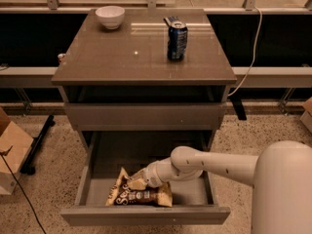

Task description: Pick brown chip bag from middle drawer and place on counter

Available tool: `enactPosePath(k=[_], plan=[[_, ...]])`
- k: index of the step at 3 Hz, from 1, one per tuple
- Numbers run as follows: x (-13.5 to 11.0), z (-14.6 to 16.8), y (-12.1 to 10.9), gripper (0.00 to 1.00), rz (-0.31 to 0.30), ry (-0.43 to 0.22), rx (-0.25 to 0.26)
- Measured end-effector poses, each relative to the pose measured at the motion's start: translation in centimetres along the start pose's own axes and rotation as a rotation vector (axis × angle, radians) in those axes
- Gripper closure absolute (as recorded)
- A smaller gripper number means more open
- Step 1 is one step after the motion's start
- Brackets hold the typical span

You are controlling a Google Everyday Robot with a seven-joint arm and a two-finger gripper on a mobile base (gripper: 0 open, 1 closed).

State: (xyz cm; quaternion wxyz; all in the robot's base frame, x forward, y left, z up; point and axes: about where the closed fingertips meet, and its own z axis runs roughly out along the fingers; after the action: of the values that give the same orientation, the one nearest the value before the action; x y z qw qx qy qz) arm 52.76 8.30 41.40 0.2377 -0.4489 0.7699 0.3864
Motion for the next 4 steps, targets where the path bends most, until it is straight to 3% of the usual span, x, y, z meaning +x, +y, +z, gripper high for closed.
enactPosePath(k=[1,2,3,4], plan=[[-1.4,-2.3,0.8,1.00,-0.017,-0.035,0.023],[-4.8,-8.5,2.3,1.00,-0.090,-0.097,0.077],[-8.1,-15.0,2.8,1.00,-0.177,-0.158,0.158],[-12.8,-22.1,3.3,1.00,-0.313,-0.241,0.211]])
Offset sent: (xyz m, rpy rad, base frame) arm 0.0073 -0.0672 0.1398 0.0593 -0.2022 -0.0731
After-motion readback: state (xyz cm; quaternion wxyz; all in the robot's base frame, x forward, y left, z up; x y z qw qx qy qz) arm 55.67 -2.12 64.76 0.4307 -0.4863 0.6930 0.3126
